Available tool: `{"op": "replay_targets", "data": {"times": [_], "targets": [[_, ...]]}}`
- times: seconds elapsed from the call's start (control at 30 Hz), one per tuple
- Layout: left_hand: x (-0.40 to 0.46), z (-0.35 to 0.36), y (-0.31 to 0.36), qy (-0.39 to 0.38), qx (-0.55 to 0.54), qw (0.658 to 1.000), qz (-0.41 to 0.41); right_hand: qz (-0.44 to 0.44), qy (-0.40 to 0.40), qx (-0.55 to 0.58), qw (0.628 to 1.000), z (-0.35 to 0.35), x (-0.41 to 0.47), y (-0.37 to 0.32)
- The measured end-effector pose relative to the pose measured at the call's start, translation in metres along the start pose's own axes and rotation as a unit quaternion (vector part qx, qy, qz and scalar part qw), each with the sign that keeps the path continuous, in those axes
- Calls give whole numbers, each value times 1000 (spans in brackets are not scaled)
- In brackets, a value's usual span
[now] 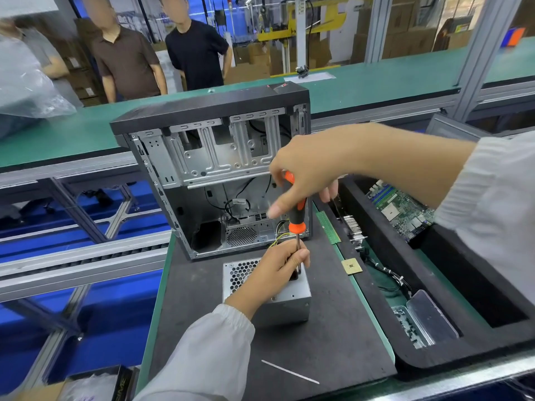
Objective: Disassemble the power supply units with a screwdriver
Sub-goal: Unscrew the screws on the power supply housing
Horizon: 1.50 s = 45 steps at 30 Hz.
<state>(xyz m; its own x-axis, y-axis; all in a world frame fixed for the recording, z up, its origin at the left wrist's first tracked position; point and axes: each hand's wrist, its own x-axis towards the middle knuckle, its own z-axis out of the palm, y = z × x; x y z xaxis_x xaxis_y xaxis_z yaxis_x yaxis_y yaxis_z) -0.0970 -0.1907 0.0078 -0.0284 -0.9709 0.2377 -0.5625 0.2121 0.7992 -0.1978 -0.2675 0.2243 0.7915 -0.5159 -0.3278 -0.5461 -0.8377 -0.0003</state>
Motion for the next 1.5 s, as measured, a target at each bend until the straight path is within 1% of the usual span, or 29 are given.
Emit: {"op": "replay_targets", "data": {"times": [0.03, 0.1, 0.13, 0.2, 0.3, 0.33, 0.37, 0.43, 0.5, 0.57, 0.6, 0.63, 0.7, 0.77, 0.83, 0.9, 0.97, 1.0, 1.07, 1.13, 1.2, 1.27, 1.37, 1.43, 1.5], "targets": [[0, 0, 0, -1, 4, 1000, 1, 28, 19, -20, 999, 3, 1, -2], [0, 0, 0, -2, 7, 1000, 4, 45, 41, -76, 995, 9, 7, -1], [0, 0, 0, -1, 6, 1000, 7, 37, 38, -103, 993, 11, 10, -1], [0, 0, 1, 4, 5, 1000, 9, -11, 13, -120, 993, 7, 11, 1], [0, 1, 2, 8, 4, 1000, 3, -75, -54, -37, 995, -3, 5, 5], [0, 1, 3, 10, 4, 1000, 2, -78, -63, -9, 995, -6, 4, 6], [0, 1, 3, 11, 3, 1000, 3, -72, -57, 13, 996, -6, 3, 6], [-1, 1, 3, 12, 4, 1000, 4, -25, -32, 24, 999, -2, 4, 5], [-1, 0, 3, 10, 8, 1000, 1, 24, 9, -15, 1000, 4, 7, 3], [-1, 0, 2, 12, 4, 1000, -2, 26, 35, -76, 996, 8, 12, 3], [-1, 0, 2, 15, -1, 1000, 0, 15, 26, -91, 995, 7, 13, 3], [-1, 0, 2, 16, -5, 1000, 3, -3, 9, -81, 997, 5, 12, 4], [-1, 1, 3, 18, -10, 1000, 3, -34, -34, -18, 999, -1, 7, 7], [0, 2, 4, 19, -9, 1000, 1, -45, -59, 29, 997, -4, 5, 10], [1, 2, 5, 21, -7, 1000, 3, -13, -56, 35, 998, -4, 4, 8], [0, 2, 6, 17, -6, 1000, 3, 36, -27, -9, 999, 0, 5, 5], [-1, 2, 7, 12, -9, 1000, 0, 52, 8, -63, 997, 5, 7, 4], [-1, 3, 7, 14, -15, 1000, -2, 42, 15, -86, 995, 7, 9, 5], [-1, 3, 7, 19, -28, 999, -7, -3, 2, -118, 993, 7, 10, 5], [0, 3, 7, 21, -36, 999, -12, -50, -16, -102, 993, 2, 7, 5], [-1, 3, 8, 20, -37, 999, -10, -66, -25, -57, 996, -3, 4, 5], [-2, 2, 7, 19, -34, 999, -7, -30, -29, -28, 999, -3, 1, 5], [-2, 1, 6, 18, -31, 999, -9, 68, -32, -25, 997, 2, 2, 1], [-2, 1, 5, 13, -34, 999, -14, 78, -9, -47, 996, 6, 8, 1], [-2, 1, 5, 12, -36, 999, -18, 48, -9, -49, 998, 4, 11, 2]]}}
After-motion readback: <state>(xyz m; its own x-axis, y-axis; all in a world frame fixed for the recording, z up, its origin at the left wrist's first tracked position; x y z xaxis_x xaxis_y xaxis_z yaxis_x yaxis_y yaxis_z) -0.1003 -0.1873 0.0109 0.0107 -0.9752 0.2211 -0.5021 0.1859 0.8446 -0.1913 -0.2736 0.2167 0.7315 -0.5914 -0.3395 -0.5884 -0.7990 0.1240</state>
